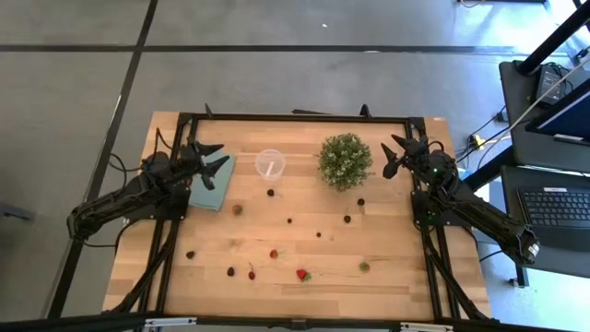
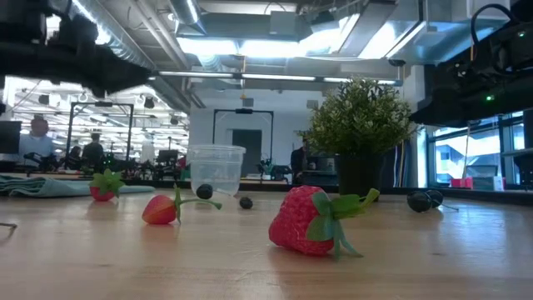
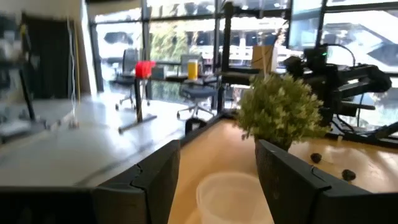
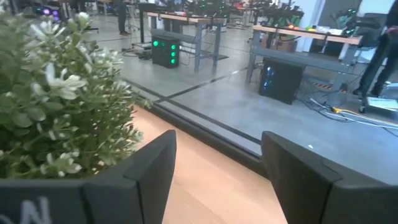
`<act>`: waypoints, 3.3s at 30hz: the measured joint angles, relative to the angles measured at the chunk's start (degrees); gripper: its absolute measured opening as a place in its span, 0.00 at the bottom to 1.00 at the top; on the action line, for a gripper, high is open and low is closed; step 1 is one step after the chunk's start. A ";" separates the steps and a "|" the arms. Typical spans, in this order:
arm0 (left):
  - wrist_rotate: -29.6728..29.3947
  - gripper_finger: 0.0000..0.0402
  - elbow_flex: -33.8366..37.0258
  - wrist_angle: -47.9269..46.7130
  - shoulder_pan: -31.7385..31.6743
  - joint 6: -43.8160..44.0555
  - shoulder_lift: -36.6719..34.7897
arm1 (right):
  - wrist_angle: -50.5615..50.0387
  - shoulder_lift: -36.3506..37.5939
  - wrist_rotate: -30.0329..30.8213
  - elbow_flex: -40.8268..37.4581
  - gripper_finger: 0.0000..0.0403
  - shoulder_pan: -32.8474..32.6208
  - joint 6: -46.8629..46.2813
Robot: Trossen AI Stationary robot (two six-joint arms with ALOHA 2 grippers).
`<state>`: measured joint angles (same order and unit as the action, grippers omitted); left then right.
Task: Pick and placing Produce into tupperware
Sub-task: Put the red strawberry into the transparent container
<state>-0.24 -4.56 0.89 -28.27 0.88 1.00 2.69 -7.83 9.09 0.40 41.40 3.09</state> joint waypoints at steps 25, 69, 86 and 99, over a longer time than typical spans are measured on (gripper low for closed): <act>5.71 0.50 -56.61 -48.80 8.50 -16.74 46.70 | 0.25 0.00 2.06 0.00 0.59 0.01 -0.02; 8.82 0.56 -60.02 -62.80 26.23 -17.88 75.53 | 0.21 0.00 2.00 -0.02 0.59 0.01 0.27; 7.81 0.77 -60.02 -66.35 25.97 -14.51 75.51 | 0.21 -0.01 1.98 -0.02 0.59 0.01 0.40; 8.56 0.76 -47.12 -56.45 26.44 -14.60 75.86 | 0.21 0.01 1.96 0.00 0.59 0.01 0.18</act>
<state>8.32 -51.67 -55.56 -1.84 -13.72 76.86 2.90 -7.82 11.05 0.40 41.41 3.27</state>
